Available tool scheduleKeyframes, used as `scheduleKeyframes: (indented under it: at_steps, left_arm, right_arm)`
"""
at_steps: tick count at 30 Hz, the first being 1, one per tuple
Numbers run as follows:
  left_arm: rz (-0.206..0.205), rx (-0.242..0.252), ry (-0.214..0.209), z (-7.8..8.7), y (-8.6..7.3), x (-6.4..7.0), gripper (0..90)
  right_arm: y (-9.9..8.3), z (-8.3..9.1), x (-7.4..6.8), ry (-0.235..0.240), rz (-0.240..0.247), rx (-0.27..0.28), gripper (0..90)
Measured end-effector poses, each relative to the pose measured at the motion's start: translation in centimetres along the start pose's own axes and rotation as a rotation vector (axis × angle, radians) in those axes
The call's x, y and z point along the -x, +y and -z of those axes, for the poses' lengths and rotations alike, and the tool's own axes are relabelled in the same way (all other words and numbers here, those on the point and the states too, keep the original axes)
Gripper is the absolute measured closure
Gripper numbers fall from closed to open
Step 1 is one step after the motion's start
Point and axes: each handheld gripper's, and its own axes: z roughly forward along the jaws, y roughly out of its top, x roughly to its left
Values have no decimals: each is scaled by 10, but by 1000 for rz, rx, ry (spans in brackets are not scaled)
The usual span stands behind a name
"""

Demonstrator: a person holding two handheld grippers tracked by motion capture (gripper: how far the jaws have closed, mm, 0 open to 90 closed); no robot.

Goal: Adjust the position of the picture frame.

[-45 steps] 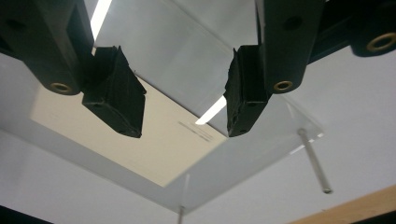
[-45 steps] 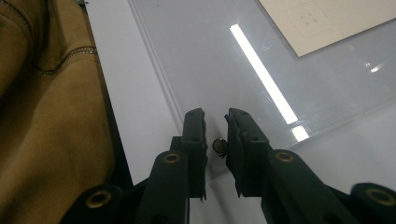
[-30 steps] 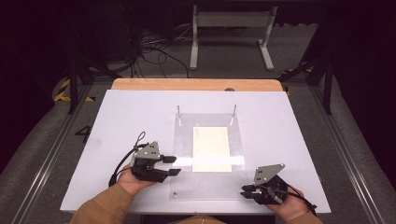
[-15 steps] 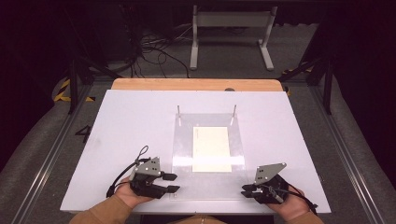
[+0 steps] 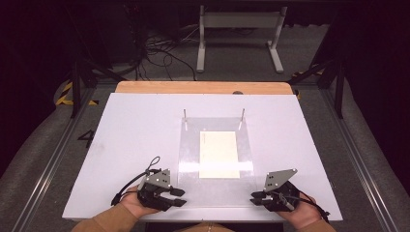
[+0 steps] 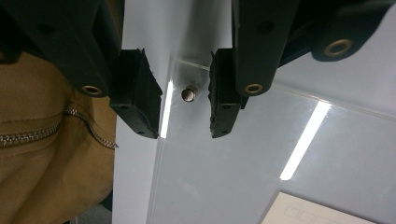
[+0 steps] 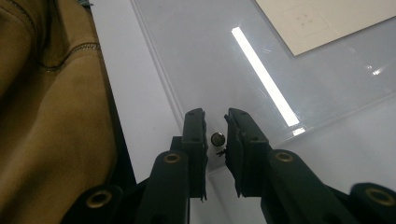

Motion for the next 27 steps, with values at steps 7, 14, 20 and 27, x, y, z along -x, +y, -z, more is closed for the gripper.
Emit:
scheduleKeyframes:
  at_steps: [7, 14, 20, 27]
  left_arm:
    - [-11, -12, 6, -3, -2, 1, 753]
    - [-40, -25, 14, -4, -1, 4, 818]
    - [-64, -52, -32, -4, -1, 7, 825]
    - [-52, -57, -73, -2, -4, 8, 825]
  right_arm:
    - [-1, -2, 0, 2, -1, -15, 784]
    - [-2, -2, 0, 12, -5, -15, 817]
    - [-5, -1, -5, 40, -1, -21, 817]
    - [-5, -1, -13, 58, 15, -29, 819]
